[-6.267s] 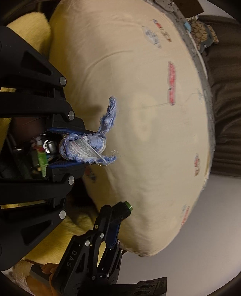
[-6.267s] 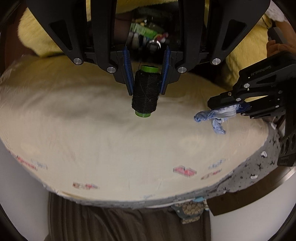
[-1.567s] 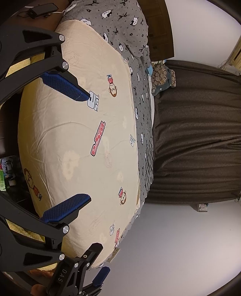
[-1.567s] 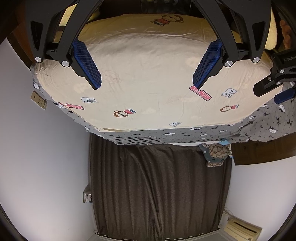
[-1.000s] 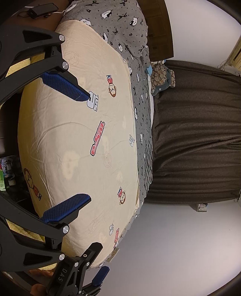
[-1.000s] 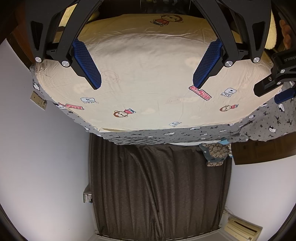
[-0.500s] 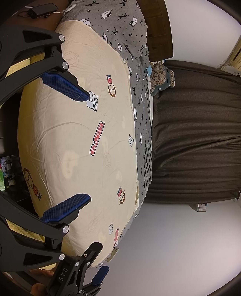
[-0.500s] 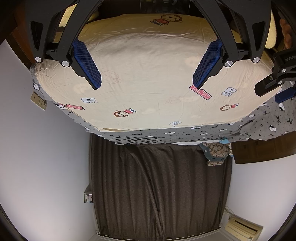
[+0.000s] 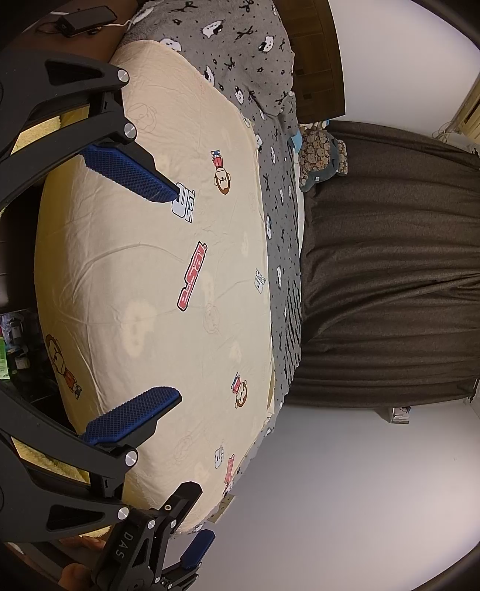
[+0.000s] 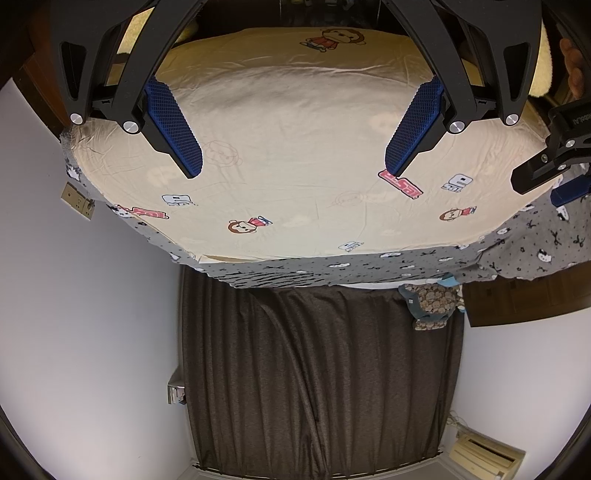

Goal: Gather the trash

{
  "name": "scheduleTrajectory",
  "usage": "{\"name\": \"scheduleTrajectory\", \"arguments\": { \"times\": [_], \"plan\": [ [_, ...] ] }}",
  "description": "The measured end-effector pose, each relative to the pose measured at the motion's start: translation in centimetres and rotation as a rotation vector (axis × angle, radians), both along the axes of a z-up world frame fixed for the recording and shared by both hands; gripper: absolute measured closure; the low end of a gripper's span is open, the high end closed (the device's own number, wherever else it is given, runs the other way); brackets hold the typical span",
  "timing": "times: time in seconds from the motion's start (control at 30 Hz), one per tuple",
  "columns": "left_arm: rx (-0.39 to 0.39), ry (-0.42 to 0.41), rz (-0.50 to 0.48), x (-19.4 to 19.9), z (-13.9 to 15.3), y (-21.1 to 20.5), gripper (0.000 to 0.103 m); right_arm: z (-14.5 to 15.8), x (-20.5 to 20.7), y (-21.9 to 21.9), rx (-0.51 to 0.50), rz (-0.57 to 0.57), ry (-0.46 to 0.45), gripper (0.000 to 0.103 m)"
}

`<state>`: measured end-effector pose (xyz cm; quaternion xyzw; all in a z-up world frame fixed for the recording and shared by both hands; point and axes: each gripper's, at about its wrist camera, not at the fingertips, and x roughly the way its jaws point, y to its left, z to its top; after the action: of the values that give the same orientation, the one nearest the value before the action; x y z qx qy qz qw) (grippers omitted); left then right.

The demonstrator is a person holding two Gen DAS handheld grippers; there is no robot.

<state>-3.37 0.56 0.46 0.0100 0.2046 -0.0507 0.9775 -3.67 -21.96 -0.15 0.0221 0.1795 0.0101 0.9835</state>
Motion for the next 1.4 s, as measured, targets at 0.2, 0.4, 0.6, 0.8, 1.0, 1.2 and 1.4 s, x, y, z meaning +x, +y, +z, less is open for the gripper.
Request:
{"name": "scheduleTrajectory", "arguments": {
  "times": [0.2, 0.4, 0.6, 0.8, 1.0, 1.2, 1.4],
  "plan": [
    [0.001, 0.003, 0.01, 0.0, 0.1, -0.4, 0.008, 0.0, 0.0, 0.0, -0.001, 0.001, -0.001, 0.004],
    [-0.006, -0.002, 0.014, -0.1, 0.3, -0.6, 0.008, 0.1, -0.1, 0.1, -0.001, -0.002, 0.0, 0.004],
    [0.013, -0.004, 0.04, -0.2, 0.3, -1.1, 0.008, 0.1, -0.1, 0.2, -0.002, -0.001, 0.0, 0.004],
    [-0.012, -0.001, 0.023, -0.2, 0.3, -1.0, 0.008, 0.1, -0.2, 0.2, -0.001, -0.002, -0.002, 0.003],
    [0.023, -0.02, 0.028, -0.4, 0.2, -1.6, 0.008, 0.0, -0.2, 0.3, -0.006, -0.001, 0.004, 0.004],
    [0.027, -0.006, 0.054, -0.3, 0.2, -1.6, 0.008, 0.0, -0.2, 0.3, -0.006, -0.002, 0.005, 0.003],
    [0.022, 0.015, 0.073, 0.1, 0.1, -1.2, 0.008, -0.1, -0.2, 0.3, -0.012, 0.0, 0.005, 0.004]
  ]
}}
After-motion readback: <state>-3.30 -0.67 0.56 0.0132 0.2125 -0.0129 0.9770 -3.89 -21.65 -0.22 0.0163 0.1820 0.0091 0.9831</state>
